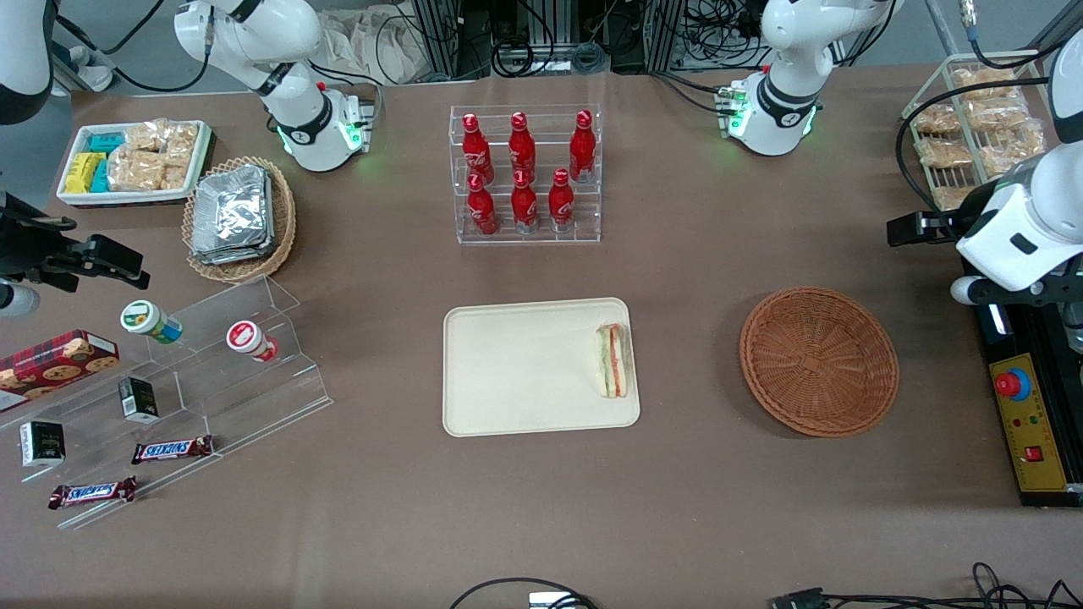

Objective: Place sandwich from basket to tray

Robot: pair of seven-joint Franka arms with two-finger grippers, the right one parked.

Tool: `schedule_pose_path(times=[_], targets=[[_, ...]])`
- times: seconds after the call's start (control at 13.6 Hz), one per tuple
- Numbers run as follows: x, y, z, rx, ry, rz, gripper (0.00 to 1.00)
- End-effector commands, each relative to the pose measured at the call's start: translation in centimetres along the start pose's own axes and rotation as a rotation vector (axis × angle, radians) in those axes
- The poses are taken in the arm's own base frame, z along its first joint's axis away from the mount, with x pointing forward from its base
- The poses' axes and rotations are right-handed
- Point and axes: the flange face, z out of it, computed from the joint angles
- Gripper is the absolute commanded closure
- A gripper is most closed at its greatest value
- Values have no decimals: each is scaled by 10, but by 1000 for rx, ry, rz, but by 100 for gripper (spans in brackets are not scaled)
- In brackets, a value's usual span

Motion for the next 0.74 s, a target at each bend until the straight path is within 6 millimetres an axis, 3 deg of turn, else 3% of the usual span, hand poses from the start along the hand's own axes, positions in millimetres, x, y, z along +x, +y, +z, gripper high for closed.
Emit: schedule_pose_path(times=[0.0, 0.44, 0.66], targets=[[-8, 0, -4, 3, 17, 6, 0], [-7, 2, -5, 3, 27, 9, 0], [-12, 13, -10, 25, 42, 18, 0]])
